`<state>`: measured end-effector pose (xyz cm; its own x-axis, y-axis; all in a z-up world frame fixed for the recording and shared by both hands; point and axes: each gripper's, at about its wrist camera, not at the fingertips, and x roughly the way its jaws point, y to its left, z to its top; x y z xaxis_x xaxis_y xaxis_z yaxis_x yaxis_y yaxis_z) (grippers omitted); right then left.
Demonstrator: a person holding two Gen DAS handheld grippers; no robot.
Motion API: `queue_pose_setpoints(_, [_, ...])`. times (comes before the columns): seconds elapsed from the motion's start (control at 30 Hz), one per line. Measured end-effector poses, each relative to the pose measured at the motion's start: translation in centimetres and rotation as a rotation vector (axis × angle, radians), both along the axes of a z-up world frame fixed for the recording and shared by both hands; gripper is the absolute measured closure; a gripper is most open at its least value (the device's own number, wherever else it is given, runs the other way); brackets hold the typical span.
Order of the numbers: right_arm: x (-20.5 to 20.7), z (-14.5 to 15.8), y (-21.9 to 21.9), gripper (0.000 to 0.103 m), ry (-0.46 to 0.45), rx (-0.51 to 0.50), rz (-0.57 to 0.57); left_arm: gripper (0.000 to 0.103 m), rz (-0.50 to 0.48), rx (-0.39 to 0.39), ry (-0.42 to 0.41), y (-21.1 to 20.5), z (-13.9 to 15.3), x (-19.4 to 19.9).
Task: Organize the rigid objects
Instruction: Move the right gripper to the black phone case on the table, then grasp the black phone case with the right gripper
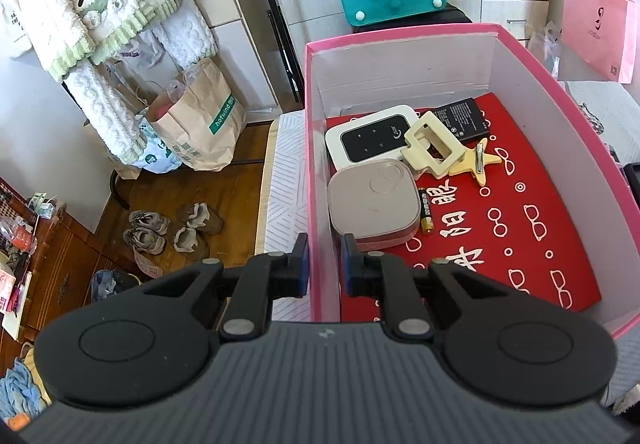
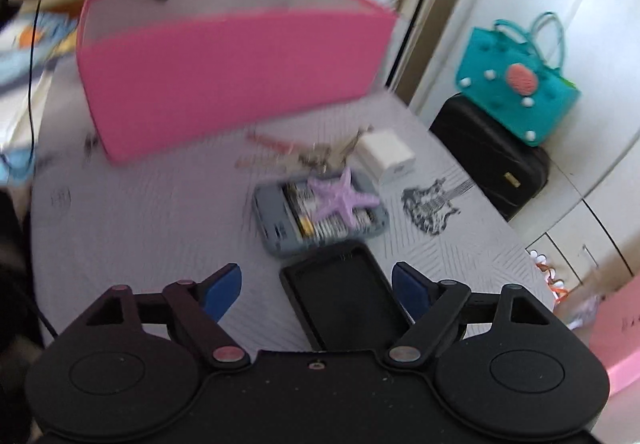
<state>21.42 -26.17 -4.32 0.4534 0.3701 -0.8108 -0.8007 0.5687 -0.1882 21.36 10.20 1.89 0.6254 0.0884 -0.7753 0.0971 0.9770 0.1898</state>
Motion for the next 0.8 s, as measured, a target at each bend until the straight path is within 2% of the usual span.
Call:
queue_pose_setpoints(0.13, [1.4, -1.4, -0.8, 0.019, 0.017, -0.033, 0.003, 0.089, 0.000, 0.006, 0.000, 0.0, 0.0, -0.1])
queue_pose_setpoints(0.2, [2.6, -2.0, -2.7, 0.019, 0.056, 0.054, -0.039, 0.089, -0.004, -0.006, -0.004, 0.1, 0.1, -0.2])
queue_pose_setpoints(0.3, [4.3, -2.8, -4.7, 0.019, 0.160, 0.203, -0.168, 0.089, 0.001, -0.011, -0.019, 0.2, -0.2, -0.2])
queue_pose_setpoints(0.37, [4.3, -2.9, -5.0, 0.025, 0.145, 0.247, -0.212, 0.089, 0.004, -0.023, -0.020, 0.4, -0.1, -0.3])
queue_pose_setpoints(0.43, [4.0, -2.8, -5.0, 0.026, 0.148, 0.264, -0.258, 0.089, 0.003, -0.025, -0.017, 0.5, 0.0, -0.3])
queue_pose_setpoints(0.53, [3.4, -2.9, -5.6, 0.027, 0.167, 0.325, -0.388, 0.089, -0.007, -0.016, -0.019, 0.4, 0.0, -0.5])
queue_pose_setpoints(0.63, [2.0, -2.9, -5.4, 0.032, 0.129, 0.321, -0.471, 0.089, -0.018, -0.009, -0.019, 0.3, 0.1, -0.6])
queue_pose_setpoints(0.73, [0.5, -3.0, -4.4, 0.032, 0.071, 0.263, -0.443, 0.089, -0.034, -0.001, -0.013, 0.3, 0.2, -0.6])
queue_pose_setpoints(0.8, [0.4, -3.0, -4.3, 0.031, 0.071, 0.265, -0.462, 0.089, -0.053, 0.021, -0.013, 0.1, 0.2, -0.8])
